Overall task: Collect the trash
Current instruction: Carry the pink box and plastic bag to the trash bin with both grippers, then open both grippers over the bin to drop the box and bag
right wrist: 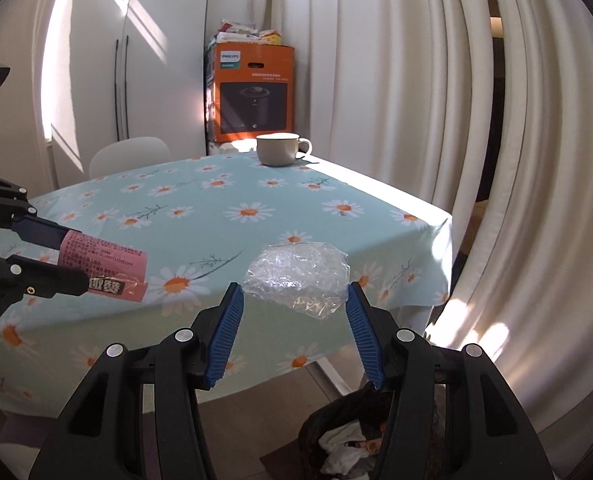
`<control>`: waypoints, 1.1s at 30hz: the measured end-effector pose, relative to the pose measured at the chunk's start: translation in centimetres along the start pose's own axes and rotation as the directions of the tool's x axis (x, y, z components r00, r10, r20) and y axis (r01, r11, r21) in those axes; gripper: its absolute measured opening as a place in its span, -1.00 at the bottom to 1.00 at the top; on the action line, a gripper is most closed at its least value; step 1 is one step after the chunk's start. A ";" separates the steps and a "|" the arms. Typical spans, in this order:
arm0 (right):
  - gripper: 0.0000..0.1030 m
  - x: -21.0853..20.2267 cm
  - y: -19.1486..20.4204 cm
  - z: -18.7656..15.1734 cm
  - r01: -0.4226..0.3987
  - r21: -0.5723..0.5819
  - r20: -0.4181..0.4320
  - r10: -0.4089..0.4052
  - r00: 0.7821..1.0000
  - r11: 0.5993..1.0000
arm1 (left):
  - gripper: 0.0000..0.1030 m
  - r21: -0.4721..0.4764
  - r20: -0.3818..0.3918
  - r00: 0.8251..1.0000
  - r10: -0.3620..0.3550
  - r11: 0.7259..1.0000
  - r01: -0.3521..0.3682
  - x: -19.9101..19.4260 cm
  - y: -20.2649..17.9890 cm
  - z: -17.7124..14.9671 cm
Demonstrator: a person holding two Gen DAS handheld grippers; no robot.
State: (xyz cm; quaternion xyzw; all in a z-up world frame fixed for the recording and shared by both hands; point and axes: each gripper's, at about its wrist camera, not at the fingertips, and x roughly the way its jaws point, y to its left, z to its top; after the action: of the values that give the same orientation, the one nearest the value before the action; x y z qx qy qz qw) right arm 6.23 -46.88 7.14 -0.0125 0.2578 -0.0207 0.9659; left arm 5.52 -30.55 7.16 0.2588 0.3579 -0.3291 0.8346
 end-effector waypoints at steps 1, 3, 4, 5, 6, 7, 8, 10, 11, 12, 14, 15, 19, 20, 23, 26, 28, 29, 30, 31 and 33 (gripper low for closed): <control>-0.03 -0.1 -0.8 -0.5 0.016 0.003 -0.012 -0.016 1.000 1.000 | -0.30 0.019 -0.001 1.000 -0.020 1.000 0.020 0.6 -0.9 0.5; -0.03 -0.3 -2.3 -1.5 0.045 0.014 -0.037 -0.044 0.998 0.999 | -0.30 0.054 -0.006 0.999 -0.051 0.997 0.052 1.8 -2.5 1.3; -0.03 -0.3 -3.0 -2.1 0.060 0.017 -0.050 -0.060 0.997 0.998 | -0.30 0.071 -0.007 0.998 -0.062 0.996 0.063 2.5 -3.3 1.7; -0.03 -0.4 -3.7 -2.7 0.074 0.021 -0.064 -0.073 0.995 0.997 | -0.30 0.088 -0.008 0.997 -0.075 0.993 0.076 3.2 -4.1 1.9; -0.03 -0.4 -4.4 -3.3 0.085 0.027 -0.078 -0.083 0.994 0.996 | -0.30 0.105 -0.009 0.996 -0.091 0.990 0.091 3.9 -4.8 2.1; -0.03 -0.4 -5.1 -3.9 0.097 0.033 -0.091 -0.093 0.991 0.995 | -0.30 0.117 -0.017 0.994 -0.105 0.987 0.106 4.7 -5.6 2.4; -0.03 -0.4 -5.7 -4.4 0.107 0.040 -0.104 -0.102 0.989 0.993 | -0.30 0.127 -0.031 0.993 -0.116 0.985 0.119 5.6 -6.2 2.5; -0.03 -0.1 -7.1 -5.4 0.124 0.063 -0.128 -0.115 0.985 0.990 | -0.30 0.137 -0.065 0.989 -0.129 0.981 0.137 7.5 -7.5 3.0; -0.03 0.1 -7.7 -6.0 0.127 0.078 -0.140 -0.115 0.983 0.989 | -0.30 0.138 -0.082 0.987 -0.138 0.979 0.148 8.4 -8.0 3.2; -0.03 0.4 -8.2 -6.4 0.133 0.091 -0.151 -0.119 0.981 0.987 | -0.30 0.142 -0.098 0.984 -0.149 0.977 0.162 9.3 -8.5 3.3; -0.03 1.0 -9.1 -7.4 0.149 0.104 -0.174 -0.130 0.976 0.983 | -0.30 0.158 -0.124 0.980 -0.158 0.971 0.177 10.9 -9.6 3.6; -0.03 1.3 -9.5 -7.9 0.157 0.107 -0.187 -0.135 0.973 0.982 | -0.30 0.168 -0.137 0.977 -0.162 0.968 0.185 11.7 -10.1 3.7; -0.03 2.7 -11.0 -10.0 0.179 0.121 -0.246 -0.145 0.958 0.976 | -0.30 0.186 -0.192 0.963 -0.189 0.957 0.225 14.8 -11.5 4.1; -0.03 3.1 -11.3 -10.6 0.183 0.125 -0.261 -0.145 0.954 0.975 | -0.30 0.187 -0.205 0.959 -0.195 0.954 0.234 15.5 -11.8 4.1; -0.03 4.3 -12.4 -12.3 0.192 0.141 -0.308 -0.142 0.941 0.971 | -0.30 0.188 -0.241 0.947 -0.212 0.947 0.260 17.7 -12.6 4.1; -0.03 5.4 -13.2 -13.5 0.205 0.161 -0.350 -0.139 0.927 0.965 | -0.30 0.167 -0.284 0.930 -0.232 0.943 0.287 19.8 -13.0 4.3; 0.02 6.1 -13.7 -14.2 0.225 0.167 -0.383 -0.147 0.912 0.960 | -0.20 0.148 -0.299 0.917 -0.264 0.937 0.317 20.6 -12.8 4.3; 0.15 6.5 -14.0 -14.5 0.247 0.167 -0.406 -0.162 0.900 0.955 | 0.15 0.141 -0.291 0.916 -0.275 0.935 0.325 20.7 -12.8 4.6; 0.62 6.8 -14.3 -14.7 0.281 0.168 -0.415 -0.190 0.890 0.945 | 0.40 0.136 -0.271 0.920 -0.282 0.935 0.327 20.5 -12.7 4.7; 0.75 6.7 -14.5 -15.0 0.307 0.173 -0.413 -0.214 0.885 0.936 | 0.86 0.130 -0.244 0.927 -0.284 0.938 0.322 20.1 -12.4 4.8; 0.74 6.9 -15.2 -15.4 0.308 0.195 -0.433 -0.200 0.879 0.931 | 0.88 0.111 -0.210 0.930 -0.302 0.937 0.330 19.6 -11.8 5.1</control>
State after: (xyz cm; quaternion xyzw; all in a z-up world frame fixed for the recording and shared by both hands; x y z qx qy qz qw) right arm 3.98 -62.55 -9.14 0.0836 0.4436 -0.1835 0.8732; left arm 9.34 -48.73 -7.07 0.2875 0.4483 -0.4582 0.7116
